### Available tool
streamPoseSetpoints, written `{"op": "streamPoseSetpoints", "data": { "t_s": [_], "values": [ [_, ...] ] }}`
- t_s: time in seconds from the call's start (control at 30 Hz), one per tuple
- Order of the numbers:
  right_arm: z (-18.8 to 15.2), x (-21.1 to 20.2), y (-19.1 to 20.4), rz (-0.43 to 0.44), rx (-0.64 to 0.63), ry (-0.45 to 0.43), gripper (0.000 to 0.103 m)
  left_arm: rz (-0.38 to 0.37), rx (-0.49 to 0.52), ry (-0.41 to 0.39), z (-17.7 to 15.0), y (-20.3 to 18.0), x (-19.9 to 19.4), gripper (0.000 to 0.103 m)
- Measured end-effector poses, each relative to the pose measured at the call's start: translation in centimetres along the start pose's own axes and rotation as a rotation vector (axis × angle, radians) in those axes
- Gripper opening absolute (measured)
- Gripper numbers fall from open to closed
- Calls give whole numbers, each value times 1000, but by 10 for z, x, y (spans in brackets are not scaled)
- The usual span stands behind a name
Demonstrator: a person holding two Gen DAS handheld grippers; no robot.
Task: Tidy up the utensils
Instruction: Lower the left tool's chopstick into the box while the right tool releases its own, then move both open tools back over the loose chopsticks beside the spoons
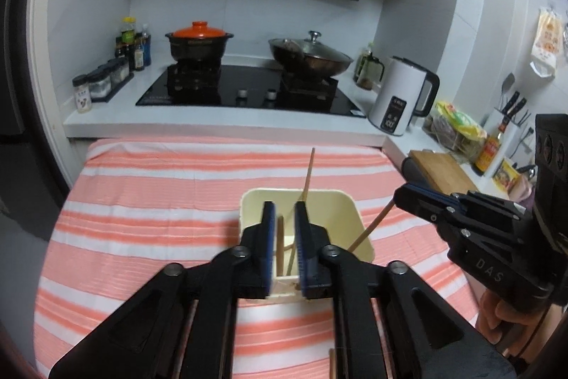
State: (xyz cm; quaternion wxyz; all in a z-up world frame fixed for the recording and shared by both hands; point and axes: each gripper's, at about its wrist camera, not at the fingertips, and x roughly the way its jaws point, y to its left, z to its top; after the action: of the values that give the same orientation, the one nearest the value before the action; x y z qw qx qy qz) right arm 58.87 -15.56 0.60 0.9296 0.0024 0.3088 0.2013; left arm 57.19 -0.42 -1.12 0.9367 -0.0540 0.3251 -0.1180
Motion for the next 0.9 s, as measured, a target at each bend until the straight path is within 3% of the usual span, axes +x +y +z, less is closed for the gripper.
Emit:
{"op": "streamPoseSetpoints", "data": {
  "t_s": [0.03,0.07,0.1,0.17,0.3,0.43,0.53,0.67,0.8,0.9],
  "values": [
    [-1,1,-1,7,8,3,10,-5,4,1,-2,0,-3,50],
    [-1,0,-2,7,11,-2,26,-4,9,-6,-5,-1,-8,70],
    [-3,-5,-1,3,12,-19,52,4,18,-13,-8,-2,-13,76],
    [-8,-20,0,-15,10,-70,71,14,45,-8,-18,-3,-26,87],
    [-26,-49,1,-47,-7,-85,72,-6,69,50,-57,-2,-50,94],
    [-66,-77,-3,-63,-12,-47,72,-34,47,129,-123,-1,-67,96],
    [-114,-95,-2,-84,-35,-2,73,-28,4,190,-182,0,-74,96],
    [-192,-112,-3,-139,-43,75,73,6,-34,207,-245,-4,-84,96],
    [-260,-111,-11,-229,-29,178,73,35,-24,204,-279,-12,-87,96],
    [-291,-112,-20,-278,-2,220,73,56,-23,188,-291,-14,-88,96]
  ]
}}
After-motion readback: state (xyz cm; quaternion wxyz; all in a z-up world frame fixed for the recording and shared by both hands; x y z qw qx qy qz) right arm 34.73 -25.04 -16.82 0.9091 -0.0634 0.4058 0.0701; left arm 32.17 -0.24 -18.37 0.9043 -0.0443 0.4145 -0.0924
